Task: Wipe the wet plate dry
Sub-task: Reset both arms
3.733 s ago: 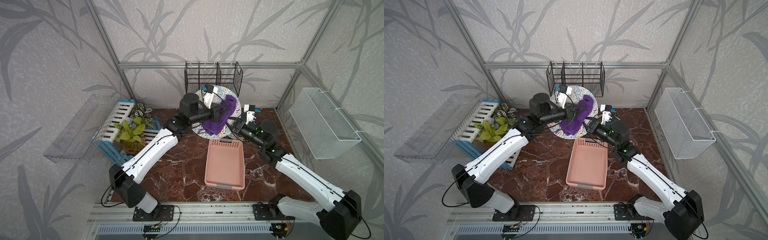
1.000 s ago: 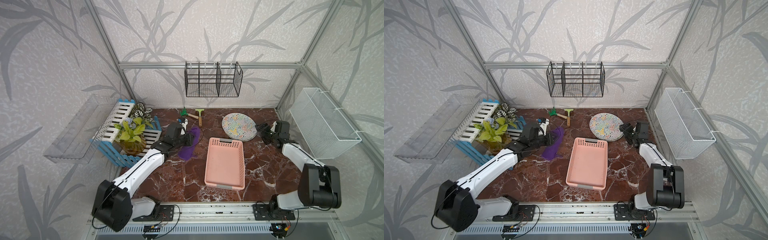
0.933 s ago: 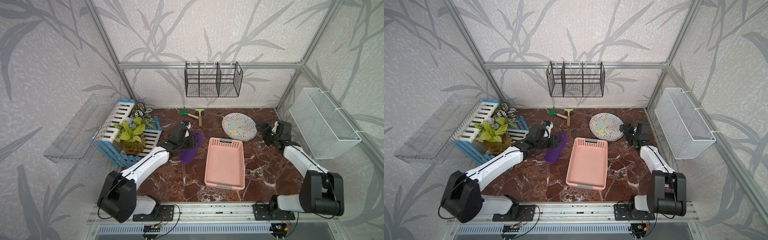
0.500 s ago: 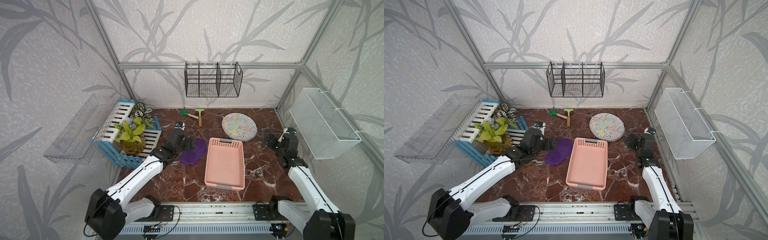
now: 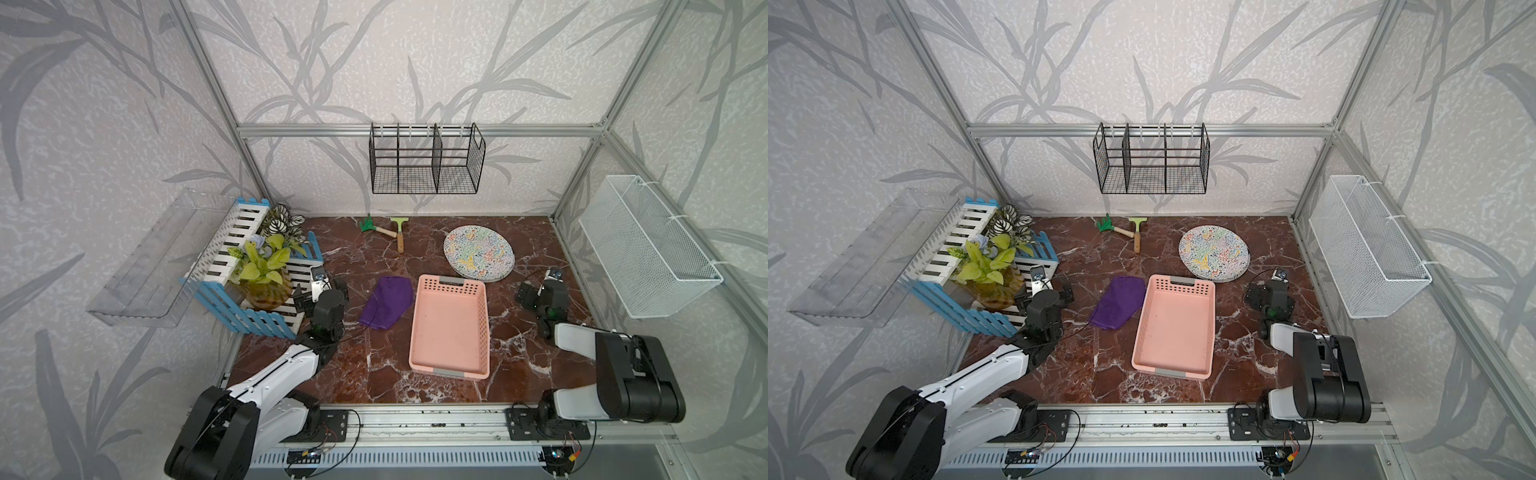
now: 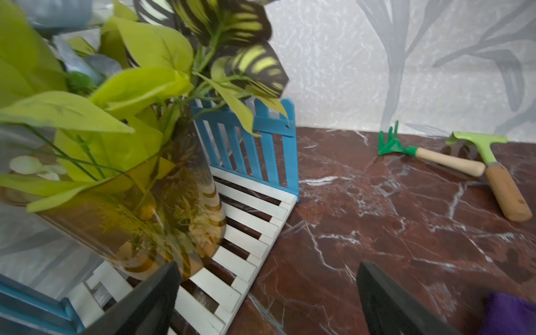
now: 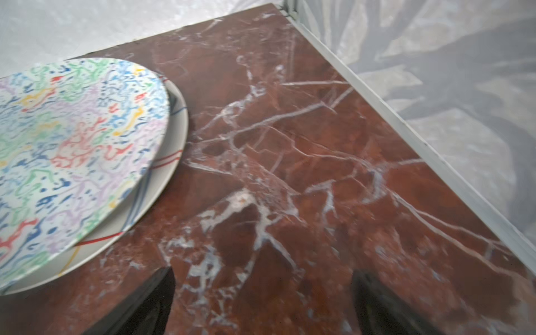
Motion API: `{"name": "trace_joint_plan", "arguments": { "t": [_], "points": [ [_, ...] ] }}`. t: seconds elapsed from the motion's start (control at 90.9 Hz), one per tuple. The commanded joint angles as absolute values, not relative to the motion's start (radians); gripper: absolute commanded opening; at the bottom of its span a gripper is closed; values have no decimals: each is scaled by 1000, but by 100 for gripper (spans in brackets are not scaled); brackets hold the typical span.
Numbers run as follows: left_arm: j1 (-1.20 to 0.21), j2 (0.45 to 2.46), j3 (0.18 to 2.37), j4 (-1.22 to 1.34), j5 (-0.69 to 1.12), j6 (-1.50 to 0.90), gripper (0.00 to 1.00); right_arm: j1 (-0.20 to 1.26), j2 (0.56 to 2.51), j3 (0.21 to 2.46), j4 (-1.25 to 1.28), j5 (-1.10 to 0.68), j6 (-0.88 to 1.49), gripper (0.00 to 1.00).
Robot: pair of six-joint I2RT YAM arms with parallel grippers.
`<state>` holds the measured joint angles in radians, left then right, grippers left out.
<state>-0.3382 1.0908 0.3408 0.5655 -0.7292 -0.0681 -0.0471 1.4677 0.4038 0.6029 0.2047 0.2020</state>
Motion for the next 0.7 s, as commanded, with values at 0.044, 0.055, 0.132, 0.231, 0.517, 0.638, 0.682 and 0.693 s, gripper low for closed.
{"name": "trace_joint_plan", "arguments": {
  "t": [0.044, 0.055, 0.132, 0.231, 0.517, 0.638, 0.682, 0.693],
  "points": [
    [-256, 1127, 253, 827, -633, -3, 100, 1, 1522, 349, 875, 214, 100, 99],
    [-248, 1130, 253, 830, -620, -8, 100, -8, 1509, 362, 840, 205, 111, 99],
    [-191, 1180, 261, 852, -546, -33, 100, -21, 1564, 353, 979, 177, 116, 99],
    [-149, 1268, 261, 955, -483, -44, 100, -16, 1531, 370, 861, 183, 110, 99],
    [-64, 1487, 269, 1146, -346, -50, 100, -5, 1526, 385, 851, 201, 106, 99],
    [-63, 1555, 209, 1355, -282, -7, 99, -5, 1526, 385, 849, 202, 106, 99],
    [-63, 1536, 231, 1287, -272, -7, 100, -5, 1526, 385, 849, 200, 106, 99],
    [-63, 1527, 237, 1266, -268, -10, 100, -5, 1526, 385, 849, 201, 106, 99]
  ]
}}
